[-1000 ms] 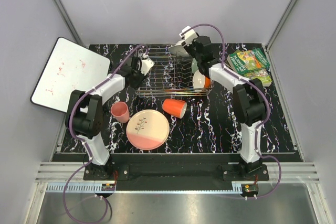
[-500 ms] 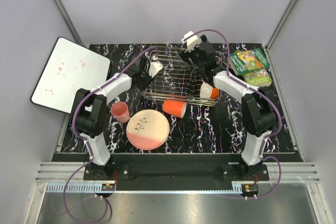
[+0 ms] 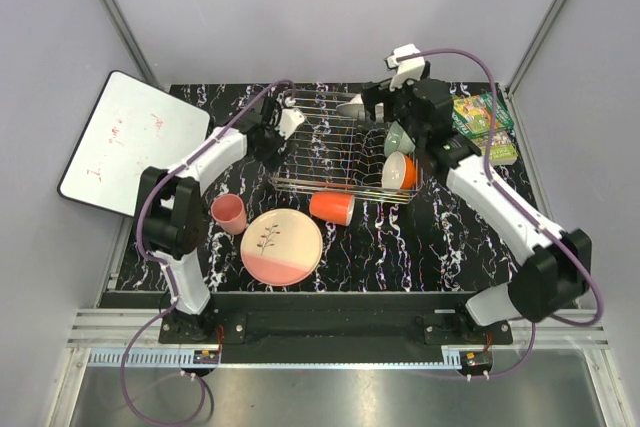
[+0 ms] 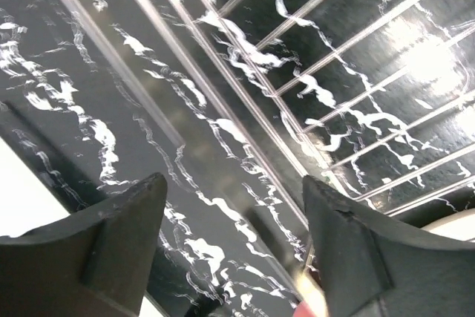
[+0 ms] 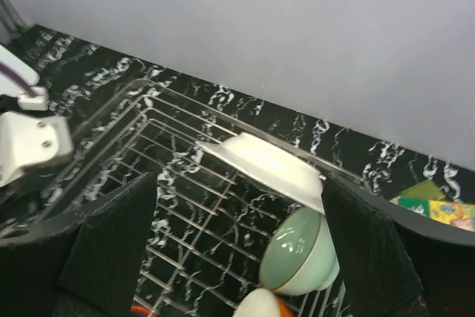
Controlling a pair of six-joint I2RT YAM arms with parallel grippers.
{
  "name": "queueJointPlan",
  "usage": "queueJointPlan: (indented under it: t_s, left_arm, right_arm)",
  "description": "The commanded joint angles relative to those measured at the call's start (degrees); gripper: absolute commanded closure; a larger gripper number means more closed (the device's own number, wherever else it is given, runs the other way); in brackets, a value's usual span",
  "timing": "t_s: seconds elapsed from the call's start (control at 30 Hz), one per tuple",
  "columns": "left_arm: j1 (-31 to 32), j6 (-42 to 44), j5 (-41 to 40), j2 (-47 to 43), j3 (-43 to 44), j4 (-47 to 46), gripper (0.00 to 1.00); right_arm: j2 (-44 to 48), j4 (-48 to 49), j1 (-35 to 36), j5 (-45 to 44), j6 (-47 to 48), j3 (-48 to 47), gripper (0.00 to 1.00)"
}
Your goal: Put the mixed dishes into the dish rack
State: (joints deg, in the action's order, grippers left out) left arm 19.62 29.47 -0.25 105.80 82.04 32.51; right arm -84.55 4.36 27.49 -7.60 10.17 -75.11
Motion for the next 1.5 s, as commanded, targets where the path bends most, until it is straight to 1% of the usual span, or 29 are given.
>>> queueJointPlan:
  t_s: [0.0, 0.03, 0.13, 0.17, 0.2, 0.27, 0.3, 0.33, 0.37, 0.4, 0.43, 0.47, 0.5, 0.53, 0.6, 0.63, 0.7, 0.77, 0.83, 0.9, 0.93, 1.03, 1.2, 1.33, 1.43, 1.47]
  left_arm:
    - [-0.7, -2.8, 0.4, -0.9, 7.2, 2.2, 0.07]
    - [-0.9, -3.1, 0.3, -1.3, 8.1, 2.4, 0.01]
    - [-1.4, -4.5, 0.8, -2.5, 12.3, 4.5, 0.01]
    - [-1.6, -4.7, 1.0, -3.0, 13.3, 5.4, 0.01]
    - [-1.7, -5.1, 2.6, -3.8, 14.5, 7.8, 0.01]
    - [-2.0, -5.1, 5.9, -7.2, 13.9, 10.1, 0.01]
    - [-2.1, -4.7, 7.0, -8.8, 11.5, 12.2, 0.01]
    - [-2.4, -4.5, 8.2, -12.6, 9.6, 13.2, 0.01]
    - [-2.4, -4.2, 10.9, -14.9, 7.4, 14.1, 0.01]
    - [-2.4, -3.3, 12.4, -17.2, 2.8, 16.5, 0.01]
    - [-2.5, -2.9, 13.6, -21.7, 0.6, 17.8, 0.02]
    - [-2.4, -2.5, 15.9, -24.0, -1.5, 19.2, 0.02]
    - [-2.5, -1.7, 16.9, -26.3, -5.0, 22.4, 0.02]
    - [-2.7, -1.2, 18.0, -30.5, -6.4, 24.0, 0.03]
    - [-2.9, 0.8, 20.4, -34.4, -9.8, 29.0, 0.04]
    - [-3.0, 1.4, 20.3, -37.8, -10.8, 30.5, 0.05]
    - [-3.5, 3.4, 20.0, -41.7, -12.3, 35.2, 0.07]
    - [-4.1, 5.8, 20.1, -43.9, -13.7, 40.5, 0.11]
    - [-4.7, 7.7, 19.0, -46.8, -15.8, 43.7, 0.14]
    - [-4.9, 9.5, 17.0, -48.7, -20.0, 44.1, 0.16]
    - [-5.0, 10.1, 15.1, -48.9, -21.3, 44.5, 0.17]
    - [-6.2, 12.4, 13.3, -48.2, -27.2, 44.7, 0.25]
    - [-9.3, 14.7, 12.5, -44.0, -32.6, 39.5, 0.26]
    - [-10.2, 14.5, 13.8, -38.8, -33.5, 32.9, 0.27]
    - [-10.8, 14.1, 15.7, -33.0, -32.1, 29.7, 0.26]
    - [-11.1, 14.0, 16.2, -29.6, -31.6, 29.2, 0.26]
  right_arm:
    - [6.4, -10.3, 0.7, 1.8, -13.1, 3.0, 0.00]
    - [8.1, -11.4, 0.9, 1.9, -13.4, 5.0, 0.00]
    - [10.8, -16.1, 1.6, 3.6, -16.8, 8.6, 0.00]
    - [11.6, -17.1, 1.6, 6.6, -18.1, 9.7, 0.00]
    - [12.6, -18.0, 1.6, 7.4, -21.0, 11.0, 0.00]
    - [15.8, -18.0, 1.6, 13.7, -25.7, 15.9, 0.00]
    - [17.0, -18.2, 1.6, 14.9, -27.3, 17.4, 0.00]
    - [19.4, -18.2, 1.6, 16.2, -28.7, 20.6, 0.01]
    - [20.6, -18.2, 1.6, 19.2, -31.4, 22.2, 0.05]
    - [21.6, -18.3, 1.6, 20.3, -32.6, 24.8, 0.09]
    - [23.5, -18.8, 1.6, 21.1, -33.5, 25.9, 0.12]
    - [24.3, -19.3, 1.6, 22.1, -34.9, 26.8, 0.15]
    - [25.2, -20.0, 1.6, 22.4, -35.4, 28.4, 0.15]
    - [26.6, -20.4, 1.6, 22.8, -35.7, 29.1, 0.15]
    - [27.6, -21.3, 1.6, 23.7, -36.1, 30.0, 0.15]
    - [28.2, -21.6, 1.8, 24.0, -36.2, 30.2, 0.15]
    - [29.2, -21.9, 1.9, 24.2, -35.8, 30.7, 0.15]
    - [29.7, -21.9, 2.2, 24.1, -35.5, 30.9, 0.15]
    - [29.6, -21.9, 2.6, 24.3, -35.2, 30.8, 0.14]
    - [28.9, -22.0, 3.0, 24.2, -35.0, 30.8, 0.15]
    - [28.7, -22.0, 3.7, 23.8, -34.7, 30.7, 0.15]
    - [28.4, -22.5, 5.2, 22.1, -34.1, 30.4, 0.15]
    - [28.4, -22.7, 9.0, 19.1, -32.8, 30.7, 0.14]
    - [28.9, -21.2, 10.8, 19.0, -33.1, 32.5, 0.13]
    - [29.5, -18.1, 11.2, 20.2, -34.2, 34.9, 0.12]
    - [29.5, -17.5, 11.2, 20.3, -34.5, 36.1, 0.12]
